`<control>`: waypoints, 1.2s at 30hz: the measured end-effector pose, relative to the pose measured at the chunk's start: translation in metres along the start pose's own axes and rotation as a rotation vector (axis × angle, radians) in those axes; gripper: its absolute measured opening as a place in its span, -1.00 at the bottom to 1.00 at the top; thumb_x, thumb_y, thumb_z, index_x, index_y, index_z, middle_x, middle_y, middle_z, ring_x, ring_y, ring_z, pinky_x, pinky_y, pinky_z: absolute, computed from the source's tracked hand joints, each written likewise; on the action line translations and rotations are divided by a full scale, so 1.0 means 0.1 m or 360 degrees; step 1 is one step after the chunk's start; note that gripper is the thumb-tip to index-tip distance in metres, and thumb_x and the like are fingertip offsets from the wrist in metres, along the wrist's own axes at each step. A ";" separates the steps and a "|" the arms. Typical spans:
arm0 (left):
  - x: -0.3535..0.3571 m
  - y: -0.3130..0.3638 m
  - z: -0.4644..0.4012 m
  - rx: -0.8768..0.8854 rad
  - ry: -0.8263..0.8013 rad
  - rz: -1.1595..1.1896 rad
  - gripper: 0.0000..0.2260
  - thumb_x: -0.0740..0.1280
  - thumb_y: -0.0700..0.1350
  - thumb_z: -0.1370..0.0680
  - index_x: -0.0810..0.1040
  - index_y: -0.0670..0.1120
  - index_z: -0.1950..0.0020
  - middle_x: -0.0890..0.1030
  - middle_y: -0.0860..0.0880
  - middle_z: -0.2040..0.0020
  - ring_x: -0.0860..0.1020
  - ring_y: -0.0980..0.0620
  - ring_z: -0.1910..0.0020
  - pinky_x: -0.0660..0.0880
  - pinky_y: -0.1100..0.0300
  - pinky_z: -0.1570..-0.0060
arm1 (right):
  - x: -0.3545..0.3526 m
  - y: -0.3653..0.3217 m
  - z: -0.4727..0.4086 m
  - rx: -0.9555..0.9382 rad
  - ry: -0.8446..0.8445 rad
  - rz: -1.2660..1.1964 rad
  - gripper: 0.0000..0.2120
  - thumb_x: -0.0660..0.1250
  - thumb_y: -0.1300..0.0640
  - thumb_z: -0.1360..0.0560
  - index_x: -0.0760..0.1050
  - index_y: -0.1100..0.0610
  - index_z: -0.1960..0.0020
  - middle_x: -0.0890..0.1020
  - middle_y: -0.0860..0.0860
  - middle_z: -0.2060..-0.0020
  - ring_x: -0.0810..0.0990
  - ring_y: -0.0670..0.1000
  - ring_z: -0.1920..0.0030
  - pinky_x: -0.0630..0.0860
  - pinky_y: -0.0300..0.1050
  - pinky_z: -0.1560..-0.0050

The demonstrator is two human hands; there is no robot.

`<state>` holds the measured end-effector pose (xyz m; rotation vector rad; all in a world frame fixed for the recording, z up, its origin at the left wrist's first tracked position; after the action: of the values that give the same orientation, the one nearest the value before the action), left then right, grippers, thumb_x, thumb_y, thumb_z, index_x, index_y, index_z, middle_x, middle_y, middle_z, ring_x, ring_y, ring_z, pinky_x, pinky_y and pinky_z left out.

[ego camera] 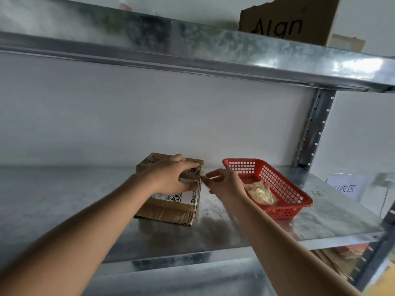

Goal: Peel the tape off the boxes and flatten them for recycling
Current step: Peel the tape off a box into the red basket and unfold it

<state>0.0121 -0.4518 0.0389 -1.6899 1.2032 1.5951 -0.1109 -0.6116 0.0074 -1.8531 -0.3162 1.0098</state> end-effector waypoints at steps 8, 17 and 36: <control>0.06 -0.04 -0.01 -0.0018 0.0139 -0.0110 -0.34 0.22 0.51 -0.48 0.24 0.38 -0.56 0.30 0.14 -0.55 0.49 0.05 -0.33 0.35 0.22 0.19 | 0.13 0.04 0.07 -0.0019 0.0124 -0.0334 -0.90 0.52 -0.01 -0.52 0.73 -0.06 -0.02 0.71 -0.07 0.26 0.62 -0.05 0.36 0.53 -0.15 0.31; 0.11 -0.06 -0.01 -0.0016 0.0213 -0.0184 -0.32 0.17 0.55 -0.47 0.25 0.38 -0.55 0.32 0.15 -0.53 0.45 0.03 -0.41 0.47 0.09 -0.05 | 0.21 0.07 0.10 0.0233 0.0150 -0.1239 -0.81 0.31 0.35 -0.57 0.70 0.24 -0.03 0.76 0.14 0.16 0.77 0.12 0.11 0.71 -0.05 0.04; 0.14 -0.07 -0.03 -0.0032 0.0182 -0.0206 -0.31 0.10 0.59 -0.46 0.19 0.40 -0.56 0.26 0.15 -0.58 0.38 0.00 -0.49 0.48 0.01 -0.16 | 0.30 0.08 0.09 0.0681 0.0163 -0.1608 -0.83 0.60 0.26 -0.41 0.71 0.19 0.02 0.70 0.03 0.28 0.49 -0.12 0.45 0.48 -0.26 0.41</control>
<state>0.0185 -0.4549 0.0251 -1.8541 1.1104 1.4551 -0.1004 -0.5920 -0.0160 -1.1008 -0.7975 0.2399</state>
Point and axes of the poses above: each hand's wrist, its own z-axis away from the middle knuckle, its own x-axis out of the palm, y = z × x, the point moved 2 cm from there along -z, towards the middle knuckle
